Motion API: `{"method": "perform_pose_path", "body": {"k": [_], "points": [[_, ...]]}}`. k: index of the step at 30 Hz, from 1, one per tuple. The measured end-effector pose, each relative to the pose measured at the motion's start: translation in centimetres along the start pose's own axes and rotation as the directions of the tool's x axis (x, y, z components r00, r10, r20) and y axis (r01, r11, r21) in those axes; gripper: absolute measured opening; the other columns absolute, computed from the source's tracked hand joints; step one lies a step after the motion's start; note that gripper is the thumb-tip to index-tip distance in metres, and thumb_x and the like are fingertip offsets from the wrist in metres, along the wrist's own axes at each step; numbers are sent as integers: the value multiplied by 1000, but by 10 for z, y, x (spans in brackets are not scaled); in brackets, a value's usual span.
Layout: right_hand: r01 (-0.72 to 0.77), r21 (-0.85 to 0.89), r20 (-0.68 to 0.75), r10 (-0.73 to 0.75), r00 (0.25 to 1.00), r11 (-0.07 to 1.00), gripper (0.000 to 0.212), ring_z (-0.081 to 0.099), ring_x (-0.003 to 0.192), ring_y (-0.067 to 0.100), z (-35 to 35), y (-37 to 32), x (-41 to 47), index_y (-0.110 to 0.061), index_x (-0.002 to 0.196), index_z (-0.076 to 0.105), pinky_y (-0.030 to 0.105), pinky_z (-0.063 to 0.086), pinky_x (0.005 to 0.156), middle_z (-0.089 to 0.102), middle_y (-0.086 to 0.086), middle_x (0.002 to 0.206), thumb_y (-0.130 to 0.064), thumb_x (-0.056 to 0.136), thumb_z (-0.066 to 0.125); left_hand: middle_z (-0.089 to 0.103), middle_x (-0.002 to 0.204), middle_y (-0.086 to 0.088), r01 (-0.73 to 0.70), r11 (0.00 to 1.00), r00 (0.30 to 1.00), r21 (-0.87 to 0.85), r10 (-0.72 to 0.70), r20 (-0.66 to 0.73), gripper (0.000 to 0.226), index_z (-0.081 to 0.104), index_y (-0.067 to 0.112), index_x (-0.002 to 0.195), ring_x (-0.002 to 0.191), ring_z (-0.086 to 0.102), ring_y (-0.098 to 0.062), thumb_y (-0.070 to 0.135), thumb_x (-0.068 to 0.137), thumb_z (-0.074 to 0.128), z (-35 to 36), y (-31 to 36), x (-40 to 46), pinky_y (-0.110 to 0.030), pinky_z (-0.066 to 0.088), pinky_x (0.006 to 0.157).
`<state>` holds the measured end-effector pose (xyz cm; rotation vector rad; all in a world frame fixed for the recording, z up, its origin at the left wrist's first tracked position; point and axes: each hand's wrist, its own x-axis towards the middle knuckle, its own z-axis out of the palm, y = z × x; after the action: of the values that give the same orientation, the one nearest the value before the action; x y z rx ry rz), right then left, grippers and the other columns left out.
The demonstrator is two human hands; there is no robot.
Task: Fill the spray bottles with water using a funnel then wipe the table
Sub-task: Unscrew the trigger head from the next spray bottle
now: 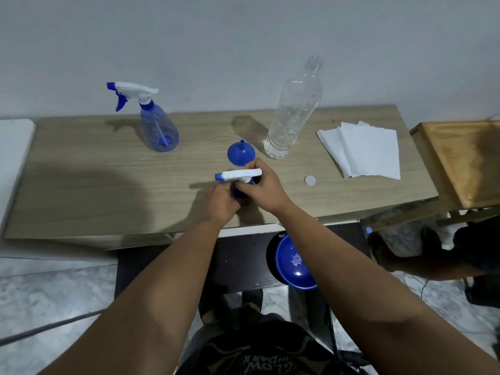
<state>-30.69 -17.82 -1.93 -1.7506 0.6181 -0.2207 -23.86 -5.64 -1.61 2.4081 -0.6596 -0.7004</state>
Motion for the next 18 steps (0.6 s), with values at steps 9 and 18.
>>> {"method": "perform_pose_path", "body": {"k": [9, 18], "points": [[53, 28, -55, -52, 997, 998, 28, 73, 96, 27, 3, -3, -7, -6, 113, 72, 43, 58, 90, 77, 8, 100, -13, 87, 83, 68, 94, -1, -20, 1000, 1000, -13, 20, -21, 32, 63, 22, 113, 87, 65, -24, 13, 83, 68, -8, 4, -8, -21, 32, 62], [289, 257, -385, -176, 906, 922, 19, 71, 75, 25, -40, -112, 15, -10, 108, 65, 30, 60, 70, 71, 13, 96, -7, 94, 77, 70, 97, 10, -22, 999, 1000, -47, 21, -21, 46, 65, 32, 113, 91, 65, -18, 44, 72, 82, -3, -4, -2, -24, 40, 73]]}}
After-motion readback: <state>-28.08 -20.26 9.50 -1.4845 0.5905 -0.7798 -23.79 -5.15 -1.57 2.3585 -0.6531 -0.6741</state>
